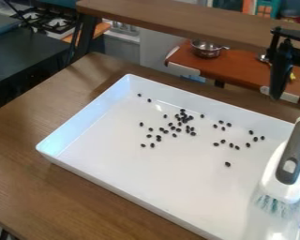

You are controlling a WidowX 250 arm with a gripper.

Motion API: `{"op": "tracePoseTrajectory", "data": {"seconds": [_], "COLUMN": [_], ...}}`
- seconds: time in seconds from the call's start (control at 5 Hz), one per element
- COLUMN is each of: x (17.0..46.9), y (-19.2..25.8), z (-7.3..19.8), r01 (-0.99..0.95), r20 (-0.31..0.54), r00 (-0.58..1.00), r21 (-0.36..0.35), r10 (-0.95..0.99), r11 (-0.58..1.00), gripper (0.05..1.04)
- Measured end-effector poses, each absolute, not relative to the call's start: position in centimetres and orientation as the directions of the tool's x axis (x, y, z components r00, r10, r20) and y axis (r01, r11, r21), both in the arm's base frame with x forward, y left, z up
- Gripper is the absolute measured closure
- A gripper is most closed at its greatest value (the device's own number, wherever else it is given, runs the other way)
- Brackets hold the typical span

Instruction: Sweep into pile

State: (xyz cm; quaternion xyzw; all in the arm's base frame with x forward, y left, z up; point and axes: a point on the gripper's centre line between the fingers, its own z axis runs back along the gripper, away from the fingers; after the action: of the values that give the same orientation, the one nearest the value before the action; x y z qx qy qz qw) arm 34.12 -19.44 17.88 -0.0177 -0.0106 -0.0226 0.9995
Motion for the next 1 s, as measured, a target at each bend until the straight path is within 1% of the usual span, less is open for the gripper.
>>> {"op": "tracePoseTrajectory", "data": {"seconds": [0.2, 0.4, 0.8, 1.0], "x": [34.2, 34.5, 35.0, 35.0], "y": [-19.5, -19.3, -19.1, -19.2], "z": [16.1, 15.5, 14.8, 13.8], "r01": [0.041, 0.037, 0.056, 0.063], "r20": [-0.02, -0.012, 0.021, 0.023], "r00": [0.999, 0.999, 0.998, 0.998], "r21": [-0.012, 0.006, 0.015, 0.013], "r10": [-0.042, -0.037, -0.057, -0.063], "r11": [0.999, 0.999, 0.998, 0.998], "gripper": [0.083, 0.083, 0.083, 0.083]}}
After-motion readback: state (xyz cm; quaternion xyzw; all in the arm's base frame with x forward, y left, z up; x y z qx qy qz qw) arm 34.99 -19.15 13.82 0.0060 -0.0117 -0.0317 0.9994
